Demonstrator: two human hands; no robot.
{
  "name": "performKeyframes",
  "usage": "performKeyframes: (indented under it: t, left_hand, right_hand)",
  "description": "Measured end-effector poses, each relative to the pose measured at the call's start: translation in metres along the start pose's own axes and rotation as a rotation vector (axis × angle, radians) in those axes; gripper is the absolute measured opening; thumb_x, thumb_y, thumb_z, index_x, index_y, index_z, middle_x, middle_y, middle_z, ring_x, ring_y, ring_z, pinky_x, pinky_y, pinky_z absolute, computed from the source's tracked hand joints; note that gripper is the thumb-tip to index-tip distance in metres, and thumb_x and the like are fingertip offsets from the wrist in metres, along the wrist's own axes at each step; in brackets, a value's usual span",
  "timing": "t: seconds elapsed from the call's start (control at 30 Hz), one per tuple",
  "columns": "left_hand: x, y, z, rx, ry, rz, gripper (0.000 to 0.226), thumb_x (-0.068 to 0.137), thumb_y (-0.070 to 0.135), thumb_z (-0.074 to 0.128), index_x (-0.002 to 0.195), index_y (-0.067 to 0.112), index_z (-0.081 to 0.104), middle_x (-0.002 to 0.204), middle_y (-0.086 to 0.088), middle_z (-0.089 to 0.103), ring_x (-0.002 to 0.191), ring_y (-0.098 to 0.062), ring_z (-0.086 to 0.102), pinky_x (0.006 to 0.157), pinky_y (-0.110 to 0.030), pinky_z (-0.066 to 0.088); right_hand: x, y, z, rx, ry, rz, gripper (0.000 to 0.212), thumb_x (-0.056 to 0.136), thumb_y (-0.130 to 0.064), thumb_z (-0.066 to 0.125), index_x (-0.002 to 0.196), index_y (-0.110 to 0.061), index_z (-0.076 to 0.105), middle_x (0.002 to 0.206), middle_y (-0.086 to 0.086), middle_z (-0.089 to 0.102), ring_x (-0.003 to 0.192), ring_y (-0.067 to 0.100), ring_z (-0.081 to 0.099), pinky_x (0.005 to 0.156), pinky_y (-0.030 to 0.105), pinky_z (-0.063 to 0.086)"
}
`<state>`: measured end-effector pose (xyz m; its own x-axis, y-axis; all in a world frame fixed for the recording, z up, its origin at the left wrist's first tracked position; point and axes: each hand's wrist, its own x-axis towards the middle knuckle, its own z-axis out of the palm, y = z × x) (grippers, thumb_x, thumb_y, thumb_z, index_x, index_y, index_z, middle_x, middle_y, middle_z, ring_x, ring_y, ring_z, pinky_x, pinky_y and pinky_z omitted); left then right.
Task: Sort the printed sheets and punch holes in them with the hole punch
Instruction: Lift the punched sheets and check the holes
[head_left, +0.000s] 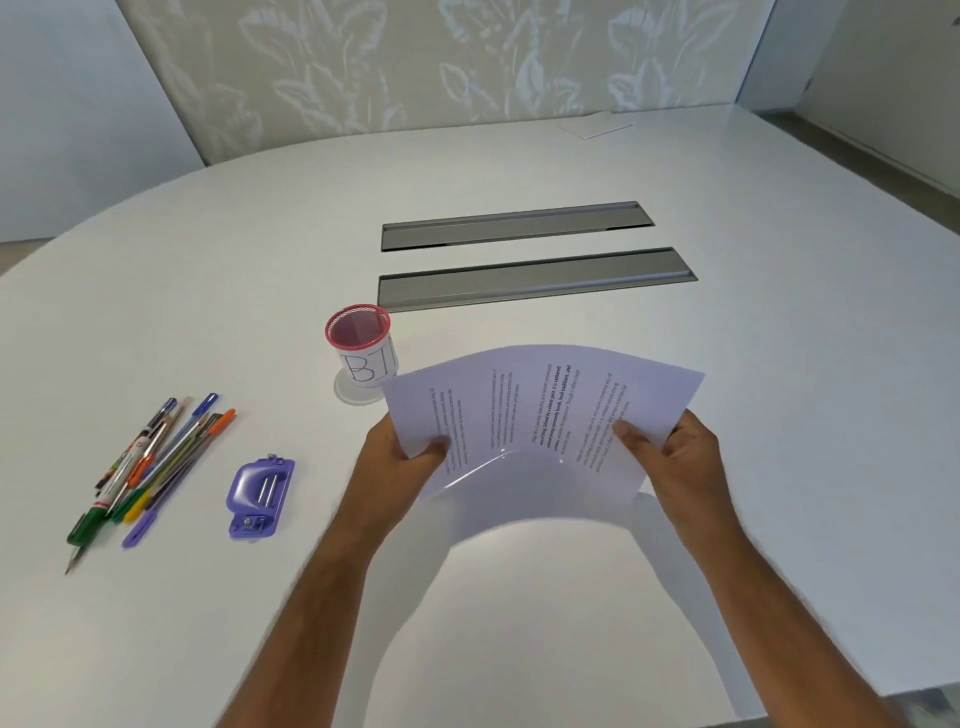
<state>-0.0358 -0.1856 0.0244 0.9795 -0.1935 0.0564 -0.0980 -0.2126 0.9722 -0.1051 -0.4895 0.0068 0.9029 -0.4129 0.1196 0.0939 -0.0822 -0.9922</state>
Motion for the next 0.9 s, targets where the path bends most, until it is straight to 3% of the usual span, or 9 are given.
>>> performKeyframes:
  t: [0.2,0.3,0.5,0.67,0.77,0.9]
  left_hand:
    - [0.000,0.012,0.003,-0.089,0.074,-0.018,0.034,0.083,0.043,0.072,0.116,0.037,0.067,0.102,0.013,0.079,0.091,-0.023,0.078,0.074,-0.033,0.066]
    - [0.001,0.018,0.000,-0.102,0.123,-0.027,0.033,0.080,0.046,0.072,0.112,0.038,0.066,0.096,0.018,0.078,0.086,-0.017,0.078,0.069,-0.029,0.066]
    - [0.002,0.023,-0.012,-0.229,0.199,-0.015,0.041,0.081,0.044,0.078,0.119,0.038,0.065,0.099,0.013,0.079,0.090,-0.016,0.078,0.065,-0.025,0.064]
    - [0.005,0.024,-0.021,-0.380,0.235,0.018,0.047,0.083,0.039,0.082,0.127,0.032,0.066,0.107,0.007,0.079,0.098,-0.020,0.077,0.072,-0.030,0.064]
    - [0.005,0.027,-0.019,-0.473,0.220,0.028,0.041,0.083,0.038,0.083,0.122,0.039,0.069,0.113,0.006,0.079,0.100,-0.020,0.077,0.076,-0.032,0.064]
    - [0.005,0.026,-0.011,-0.612,0.173,0.047,0.039,0.091,0.025,0.080,0.126,0.040,0.069,0.124,0.003,0.076,0.106,-0.019,0.076,0.082,-0.035,0.063]
  right_hand:
    - [0.006,-0.013,0.002,-0.066,-0.023,-0.045,0.026,0.087,-0.038,0.080,0.107,-0.050,0.070,0.111,-0.019,0.078,0.095,0.008,0.078,0.074,0.024,0.064]
    - [0.011,-0.025,-0.001,-0.053,-0.029,-0.081,0.027,0.086,-0.035,0.082,0.106,-0.051,0.071,0.110,-0.020,0.078,0.094,0.008,0.078,0.072,0.021,0.063]
    - [0.017,-0.039,-0.010,0.043,-0.015,-0.095,0.019,0.081,-0.029,0.086,0.092,-0.029,0.071,0.100,-0.004,0.083,0.091,0.017,0.081,0.074,0.019,0.061]
    - [0.015,-0.042,-0.009,0.097,0.000,-0.086,0.024,0.077,-0.032,0.091,0.091,-0.025,0.073,0.102,0.003,0.082,0.091,0.026,0.080,0.082,0.034,0.065]
    - [0.012,-0.044,-0.002,0.183,0.004,-0.064,0.043,0.068,-0.045,0.096,0.098,-0.023,0.074,0.109,0.005,0.081,0.092,0.031,0.080,0.082,0.034,0.065]
    - [0.009,-0.044,0.016,0.404,-0.053,-0.032,0.062,0.069,-0.032,0.097,0.125,-0.020,0.074,0.125,0.010,0.076,0.108,0.028,0.076,0.090,0.039,0.063]
